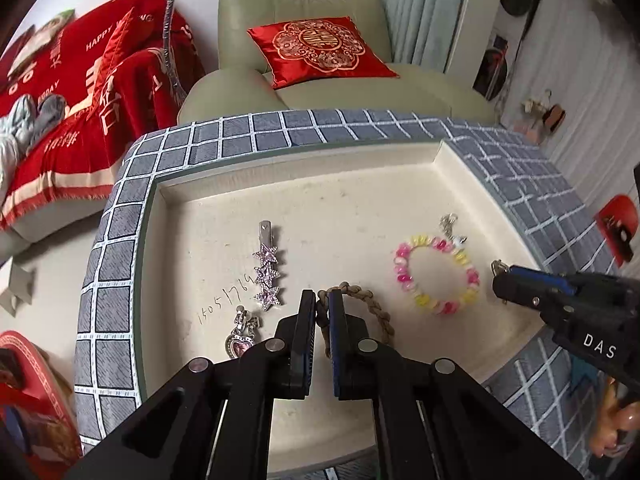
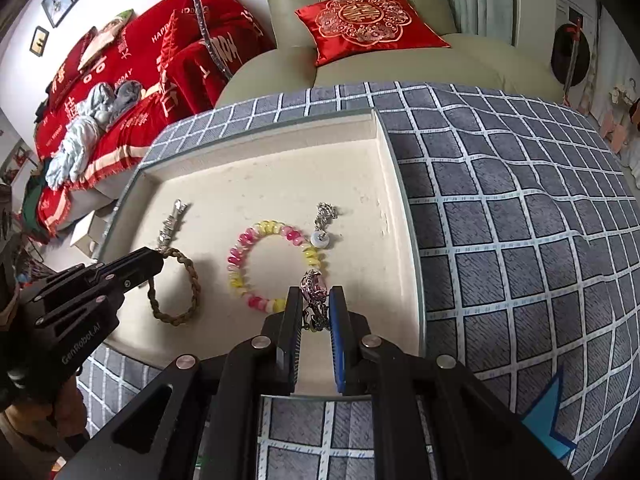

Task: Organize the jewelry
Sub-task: 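Open the left tool to drop the braided bracelet while the right tool releases the charm beside the beaded bracelet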

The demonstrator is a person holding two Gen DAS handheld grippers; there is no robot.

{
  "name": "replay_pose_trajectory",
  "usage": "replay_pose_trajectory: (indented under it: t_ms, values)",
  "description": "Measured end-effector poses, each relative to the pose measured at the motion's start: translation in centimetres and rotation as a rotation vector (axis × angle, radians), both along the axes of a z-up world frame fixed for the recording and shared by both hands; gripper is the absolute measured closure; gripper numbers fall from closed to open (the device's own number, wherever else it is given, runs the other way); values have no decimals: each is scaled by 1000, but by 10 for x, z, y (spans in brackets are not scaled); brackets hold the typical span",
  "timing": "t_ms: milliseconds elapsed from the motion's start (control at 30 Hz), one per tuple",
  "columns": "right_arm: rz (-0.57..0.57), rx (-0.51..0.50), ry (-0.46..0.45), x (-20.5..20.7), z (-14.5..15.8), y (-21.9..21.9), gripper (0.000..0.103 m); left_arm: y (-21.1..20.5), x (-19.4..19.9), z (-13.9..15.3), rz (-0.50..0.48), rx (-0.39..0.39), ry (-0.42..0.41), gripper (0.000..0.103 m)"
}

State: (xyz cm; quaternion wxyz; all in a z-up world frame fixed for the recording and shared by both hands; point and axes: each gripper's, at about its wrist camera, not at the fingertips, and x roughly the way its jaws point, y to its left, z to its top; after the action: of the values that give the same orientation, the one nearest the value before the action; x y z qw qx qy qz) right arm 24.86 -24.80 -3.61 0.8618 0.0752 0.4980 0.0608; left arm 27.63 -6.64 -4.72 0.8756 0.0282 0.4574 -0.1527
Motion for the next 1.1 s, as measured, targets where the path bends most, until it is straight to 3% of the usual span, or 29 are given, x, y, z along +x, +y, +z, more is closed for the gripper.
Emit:
replay_pose_trajectory:
  t_ms: [333,700,767,833,1000,1100]
  values:
    - [1,-34,8,1,-11,4,88,-8,0,-15,-4,94,-6,80]
    - [0,-50,12,0,-11,5,86,-13,-3,-18,-11,144,-35,80]
    - [-5,-38,14,1,-11,4,76,-12,-3,-18,-10,143,-34,80]
    - [-5,-30,0,-1,-8,4,56,-12,-3,-18,-7,143,-33,80]
    - [-12,25,-26,-4,3,1,52,-11,-4,-19,7,142,-31,80]
    - [-27,77,-56,-11,14,-4,40,-9,-4,-19,13,136,-25,80]
